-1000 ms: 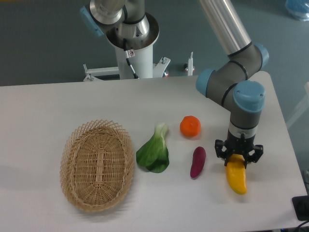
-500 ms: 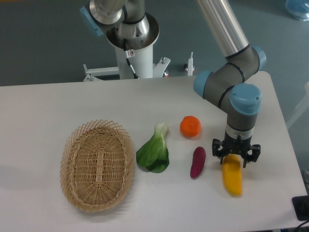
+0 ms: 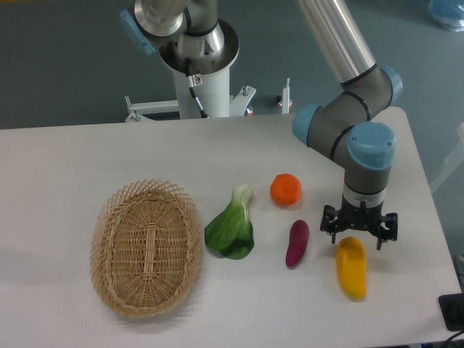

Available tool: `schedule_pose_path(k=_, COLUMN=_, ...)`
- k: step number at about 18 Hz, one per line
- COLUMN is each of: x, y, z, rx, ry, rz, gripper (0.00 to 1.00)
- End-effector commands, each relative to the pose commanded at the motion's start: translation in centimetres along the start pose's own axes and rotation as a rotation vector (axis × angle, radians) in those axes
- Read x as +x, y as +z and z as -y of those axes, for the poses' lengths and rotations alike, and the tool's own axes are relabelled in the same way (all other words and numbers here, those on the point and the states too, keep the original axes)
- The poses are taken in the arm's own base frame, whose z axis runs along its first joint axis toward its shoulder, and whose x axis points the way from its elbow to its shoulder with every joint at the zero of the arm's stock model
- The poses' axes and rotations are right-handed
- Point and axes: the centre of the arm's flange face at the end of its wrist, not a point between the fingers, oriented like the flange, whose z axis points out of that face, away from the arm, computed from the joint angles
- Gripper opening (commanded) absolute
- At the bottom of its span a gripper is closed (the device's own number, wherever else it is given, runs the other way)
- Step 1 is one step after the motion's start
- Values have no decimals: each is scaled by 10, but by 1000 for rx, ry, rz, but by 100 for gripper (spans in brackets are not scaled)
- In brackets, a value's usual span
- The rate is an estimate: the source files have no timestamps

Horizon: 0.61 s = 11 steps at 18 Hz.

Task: Place the mango on the table
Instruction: 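Open the gripper to release the mango and lift slightly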

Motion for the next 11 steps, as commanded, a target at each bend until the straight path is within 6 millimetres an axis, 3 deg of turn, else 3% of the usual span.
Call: schedule_pose_path(k=11, x=-4, y=-14, z=-10, rx=-2, ry=49, rz=6, gripper=100)
